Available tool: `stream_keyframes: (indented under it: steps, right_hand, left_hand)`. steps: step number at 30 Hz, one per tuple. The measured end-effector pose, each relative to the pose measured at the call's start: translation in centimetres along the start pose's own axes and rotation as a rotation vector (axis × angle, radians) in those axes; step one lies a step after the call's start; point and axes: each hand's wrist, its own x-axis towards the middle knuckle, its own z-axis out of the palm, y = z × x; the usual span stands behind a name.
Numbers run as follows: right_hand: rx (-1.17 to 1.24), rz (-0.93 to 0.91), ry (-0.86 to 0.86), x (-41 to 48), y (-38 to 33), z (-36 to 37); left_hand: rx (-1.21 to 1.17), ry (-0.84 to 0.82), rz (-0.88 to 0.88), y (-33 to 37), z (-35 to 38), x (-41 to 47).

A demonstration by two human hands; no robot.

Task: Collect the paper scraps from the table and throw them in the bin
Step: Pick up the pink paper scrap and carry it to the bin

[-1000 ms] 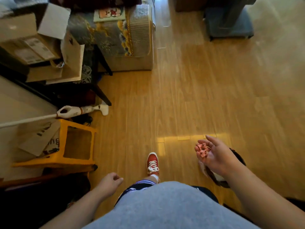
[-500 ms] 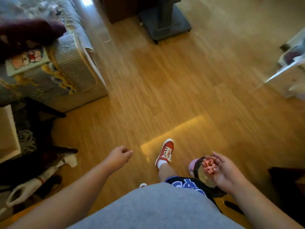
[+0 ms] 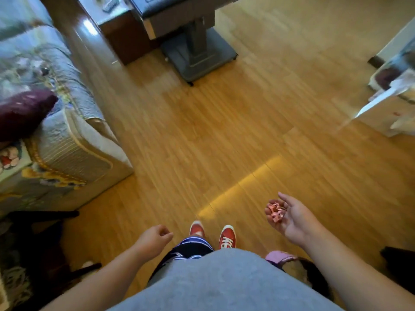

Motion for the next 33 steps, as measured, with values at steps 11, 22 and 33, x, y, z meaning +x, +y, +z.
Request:
stream_keyframes:
  steps: [11,22,33]
  right_hand:
    - [0.194,-0.059,0.067,5.4,-13.7,6.1]
    - [0.691,-0.199,0.376,2.7,-19.3,-3.5]
    - [1.028,-0.179,0.485,2.3,-24.0,-18.7]
  left_hand:
    - [0.197,-0.074,0.111,16.4,-11.9,13.5]
    - [0.476,-0.187,0.485,46.2,-12.8,21.2]
    - [0.705,-0.387,0.7,70.6,2.6,18.9]
